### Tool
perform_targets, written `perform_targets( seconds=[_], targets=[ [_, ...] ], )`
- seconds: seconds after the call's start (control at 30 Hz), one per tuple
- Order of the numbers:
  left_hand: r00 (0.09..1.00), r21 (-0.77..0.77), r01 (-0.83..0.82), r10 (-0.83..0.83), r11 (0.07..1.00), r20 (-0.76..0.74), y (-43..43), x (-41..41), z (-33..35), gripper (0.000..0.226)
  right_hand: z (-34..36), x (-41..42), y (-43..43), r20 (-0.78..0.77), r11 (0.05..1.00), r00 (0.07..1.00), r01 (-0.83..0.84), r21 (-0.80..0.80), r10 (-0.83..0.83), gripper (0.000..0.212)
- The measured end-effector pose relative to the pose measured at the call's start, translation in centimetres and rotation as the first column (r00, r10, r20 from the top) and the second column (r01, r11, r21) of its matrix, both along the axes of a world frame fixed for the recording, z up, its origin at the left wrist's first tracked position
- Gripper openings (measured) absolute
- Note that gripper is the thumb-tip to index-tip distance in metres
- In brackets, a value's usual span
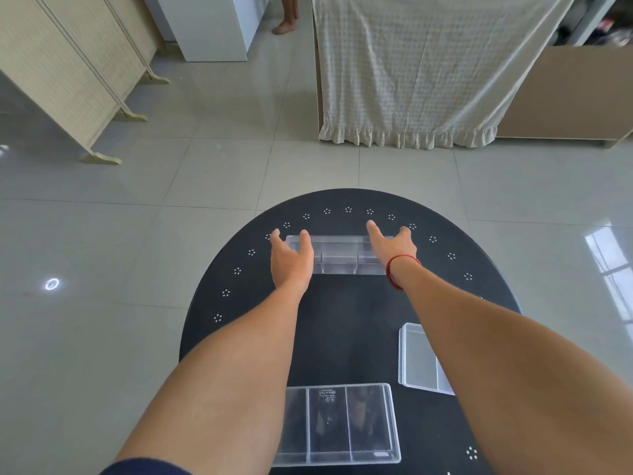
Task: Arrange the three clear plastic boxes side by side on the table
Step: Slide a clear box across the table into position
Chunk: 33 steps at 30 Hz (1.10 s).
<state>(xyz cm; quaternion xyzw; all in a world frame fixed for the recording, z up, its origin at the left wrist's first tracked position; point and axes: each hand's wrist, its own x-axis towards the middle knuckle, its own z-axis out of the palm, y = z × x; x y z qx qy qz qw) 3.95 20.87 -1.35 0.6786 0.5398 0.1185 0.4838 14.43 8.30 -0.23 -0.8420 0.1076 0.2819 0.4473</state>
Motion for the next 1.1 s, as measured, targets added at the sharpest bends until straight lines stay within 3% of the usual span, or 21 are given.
perform_targets(
  seconds=[0.23, 0.37, 0.57, 0.73, 0.8, 0.9, 0.93, 1.1],
  targets=[
    [0.997, 0.026, 0.073, -0.073, 0.997, -0.009, -1.6, -1.3, 0.1, 0.038, -0.1, -1.5, -1.8, 0.023, 1.0, 1.0, 0.002, -0.025, -0.001, 0.078],
    [0.992, 0.021, 0.104, -0.103, 0.994, -0.077, -3.4, -2.6, -0.5, 0.03, -0.5, -2.7, -3.4, 0.023, 0.994, 0.997, -0.071, -0.086, 0.074, 0.056],
    [0.979, 0.0, 0.146, -0.145, 0.989, -0.144, -5.8, -4.0, -2.2, 0.04, -2.3, -4.7, -5.0, 0.028, 0.991, 0.993, -0.112, -0.069, 0.114, 0.054],
    [0.971, -0.009, 0.164, -0.163, 0.986, -0.175, -6.6, -5.3, -4.0, 0.041, -4.1, -6.2, -6.1, 0.06, 0.957, 0.971, -0.216, -0.195, 0.231, 0.05],
    [0.965, 0.071, 0.193, -0.176, 0.979, -0.196, -6.6, -5.3, -4.2, 0.045, -4.2, -6.3, -6.0, 0.107, 0.931, 0.947, -0.269, -0.245, 0.302, 0.051],
    [0.9, 0.36, 0.399, -0.286, 0.843, -0.328, -6.7, -5.1, -4.0, 0.053, -4.3, -6.5, -5.8, 0.205, 0.836, 0.854, -0.373, -0.403, 0.479, 0.063],
    [0.866, 0.394, 0.483, -0.361, 0.782, -0.345, -6.7, -5.0, -4.0, 0.055, -4.4, -6.6, -5.6, 0.226, 0.805, 0.816, -0.406, -0.433, 0.533, 0.065],
    [0.669, 0.21, 0.718, -0.574, 0.664, -0.473, -5.2, -4.6, -5.0, 0.059, -4.6, -6.2, -3.6, 0.138, 0.71, 0.754, -0.518, -0.478, 0.642, 0.059]
  ],
)
